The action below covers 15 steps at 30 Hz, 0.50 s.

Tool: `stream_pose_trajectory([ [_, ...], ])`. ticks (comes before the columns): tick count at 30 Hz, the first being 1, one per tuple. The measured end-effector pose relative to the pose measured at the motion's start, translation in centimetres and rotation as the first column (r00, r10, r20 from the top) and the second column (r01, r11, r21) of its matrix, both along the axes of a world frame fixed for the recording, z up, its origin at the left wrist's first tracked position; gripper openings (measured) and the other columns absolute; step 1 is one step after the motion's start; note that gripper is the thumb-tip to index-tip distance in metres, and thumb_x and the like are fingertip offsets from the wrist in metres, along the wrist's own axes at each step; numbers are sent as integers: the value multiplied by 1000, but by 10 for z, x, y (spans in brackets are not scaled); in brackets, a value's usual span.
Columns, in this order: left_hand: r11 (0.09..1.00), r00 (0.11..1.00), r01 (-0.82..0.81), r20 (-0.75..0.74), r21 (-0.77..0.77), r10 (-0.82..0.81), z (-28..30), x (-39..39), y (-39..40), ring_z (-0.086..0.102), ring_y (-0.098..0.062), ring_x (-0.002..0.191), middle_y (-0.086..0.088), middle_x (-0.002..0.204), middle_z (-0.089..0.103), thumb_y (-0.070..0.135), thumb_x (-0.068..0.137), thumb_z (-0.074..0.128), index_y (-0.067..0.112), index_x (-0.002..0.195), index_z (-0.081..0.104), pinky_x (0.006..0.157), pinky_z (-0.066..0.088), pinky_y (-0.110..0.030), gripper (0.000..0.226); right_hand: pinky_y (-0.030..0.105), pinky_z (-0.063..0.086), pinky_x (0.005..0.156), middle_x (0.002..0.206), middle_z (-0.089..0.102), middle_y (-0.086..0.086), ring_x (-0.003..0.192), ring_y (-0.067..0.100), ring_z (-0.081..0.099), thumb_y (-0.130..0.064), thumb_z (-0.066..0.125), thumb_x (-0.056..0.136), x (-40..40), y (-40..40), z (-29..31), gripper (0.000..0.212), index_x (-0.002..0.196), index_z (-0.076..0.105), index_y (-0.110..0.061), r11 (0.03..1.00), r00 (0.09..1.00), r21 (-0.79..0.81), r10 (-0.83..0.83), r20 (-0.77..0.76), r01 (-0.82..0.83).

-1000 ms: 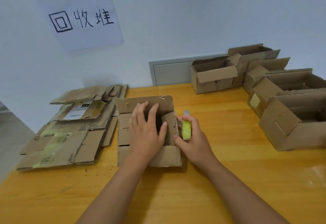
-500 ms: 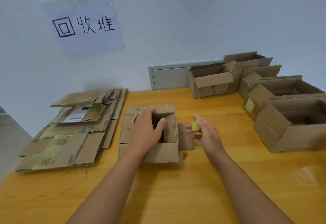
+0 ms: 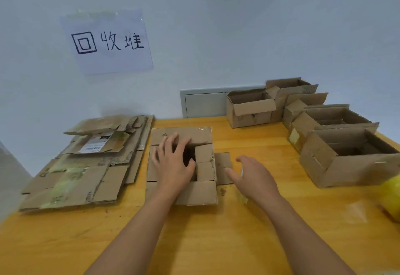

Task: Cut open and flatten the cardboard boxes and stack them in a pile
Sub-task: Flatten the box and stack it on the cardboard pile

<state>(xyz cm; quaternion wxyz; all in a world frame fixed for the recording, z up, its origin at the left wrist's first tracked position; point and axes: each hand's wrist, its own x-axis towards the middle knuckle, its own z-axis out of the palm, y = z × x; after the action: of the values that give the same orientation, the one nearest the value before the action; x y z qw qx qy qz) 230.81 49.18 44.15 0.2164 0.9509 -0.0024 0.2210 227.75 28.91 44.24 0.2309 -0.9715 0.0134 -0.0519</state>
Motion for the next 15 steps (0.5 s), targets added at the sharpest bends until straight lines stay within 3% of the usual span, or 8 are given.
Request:
stream_pose_trajectory([
  [3,996,997,22,80,-82,-15,-1,-5,7,24,-21,144,2,155,24,27,85,69,34,143,40,118,13,-47,65,36,46,100,148,37,-4,130,17,43,-66,55,87,-1,44,9,87,154,20,-23,974,990,185,115,87,-130],
  [7,992,988,-50,142,-116,66,-6,-15,21,29,-24,141,-3,154,24,27,84,69,30,146,35,115,20,-47,71,37,47,96,150,29,5,129,25,43,-68,57,84,1,84,5,108,156,-7,-19,997,994,65,43,104,-50],
  [11,961,969,-240,28,-137,246,-15,-24,41,27,-33,141,-10,158,15,40,78,77,26,155,10,110,32,-49,103,36,52,86,141,34,8,120,26,49,-58,62,86,4,97,-1,108,154,-9,-15,1000,989,-13,-24,146,26],
  [13,946,974,-220,-2,-240,226,-19,-24,49,38,-31,135,-9,155,19,34,80,78,27,155,3,101,44,-44,106,33,51,84,139,33,6,118,24,48,-52,63,86,5,99,-2,102,153,-4,-14,1000,987,3,-15,161,15],
  [15,922,983,-154,43,-356,180,-22,-24,54,40,-26,135,-7,153,28,23,83,75,27,155,6,101,44,-38,100,31,48,82,140,30,3,118,22,47,-51,64,84,5,100,-3,98,153,2,-19,993,987,111,10,157,-28],
])
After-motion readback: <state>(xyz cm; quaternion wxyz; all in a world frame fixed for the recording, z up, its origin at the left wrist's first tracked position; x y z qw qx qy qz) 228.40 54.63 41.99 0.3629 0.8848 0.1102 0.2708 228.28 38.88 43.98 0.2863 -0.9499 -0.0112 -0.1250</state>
